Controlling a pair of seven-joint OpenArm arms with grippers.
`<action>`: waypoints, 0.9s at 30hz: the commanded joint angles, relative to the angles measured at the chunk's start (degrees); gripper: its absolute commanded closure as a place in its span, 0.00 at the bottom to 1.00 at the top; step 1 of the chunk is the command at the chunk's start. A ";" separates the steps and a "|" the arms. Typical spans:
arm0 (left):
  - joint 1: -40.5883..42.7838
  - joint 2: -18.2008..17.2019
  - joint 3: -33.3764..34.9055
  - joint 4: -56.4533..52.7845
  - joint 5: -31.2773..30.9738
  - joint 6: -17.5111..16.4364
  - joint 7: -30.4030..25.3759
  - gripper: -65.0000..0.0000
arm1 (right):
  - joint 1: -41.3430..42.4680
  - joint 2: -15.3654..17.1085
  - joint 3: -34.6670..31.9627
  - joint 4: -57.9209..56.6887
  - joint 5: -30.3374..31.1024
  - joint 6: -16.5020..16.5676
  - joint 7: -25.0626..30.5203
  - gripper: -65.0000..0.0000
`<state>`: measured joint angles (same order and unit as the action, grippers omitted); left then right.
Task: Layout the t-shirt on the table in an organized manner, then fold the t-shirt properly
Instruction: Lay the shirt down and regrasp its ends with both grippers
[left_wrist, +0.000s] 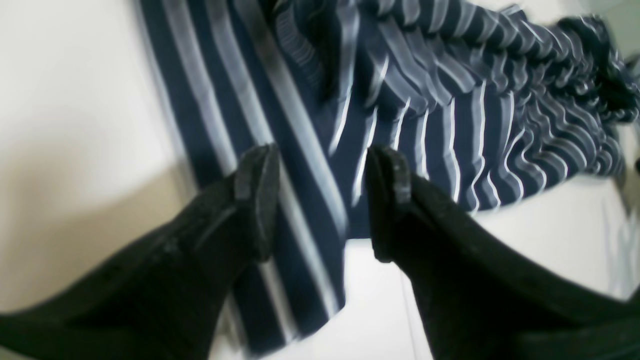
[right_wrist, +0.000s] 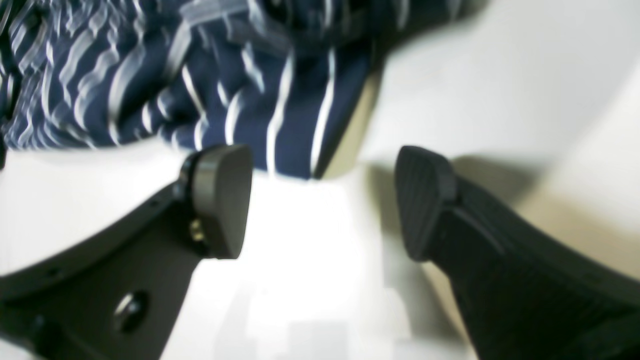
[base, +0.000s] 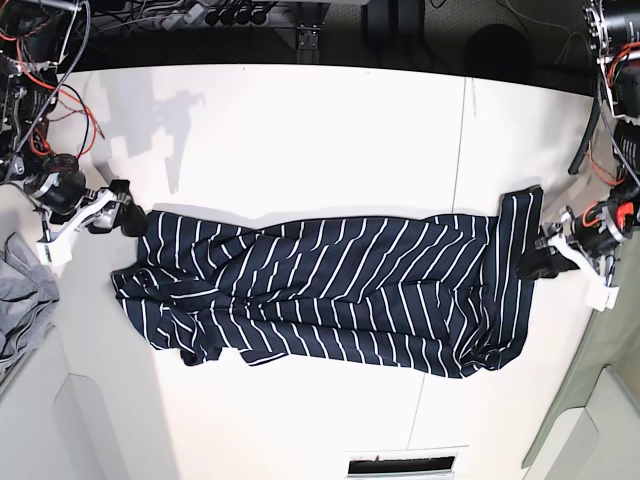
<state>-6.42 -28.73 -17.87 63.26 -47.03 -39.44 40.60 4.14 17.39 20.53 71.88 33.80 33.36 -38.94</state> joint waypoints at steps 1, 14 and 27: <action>-0.50 -1.36 -2.03 1.07 -1.62 -0.56 -2.01 0.53 | 0.63 1.03 0.24 0.96 1.33 0.46 2.89 0.32; 2.60 0.39 -4.81 -4.11 5.40 -0.56 -7.76 0.53 | 1.27 -0.81 -6.73 -0.72 -4.11 -1.29 6.27 0.32; 2.54 2.73 11.74 -6.36 14.10 -0.56 -16.87 1.00 | 5.97 -4.52 -15.04 -8.44 -9.33 -1.88 12.50 0.95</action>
<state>-3.36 -24.97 -5.96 56.36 -33.43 -39.90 23.09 9.19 12.19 5.26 62.63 24.14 31.11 -26.94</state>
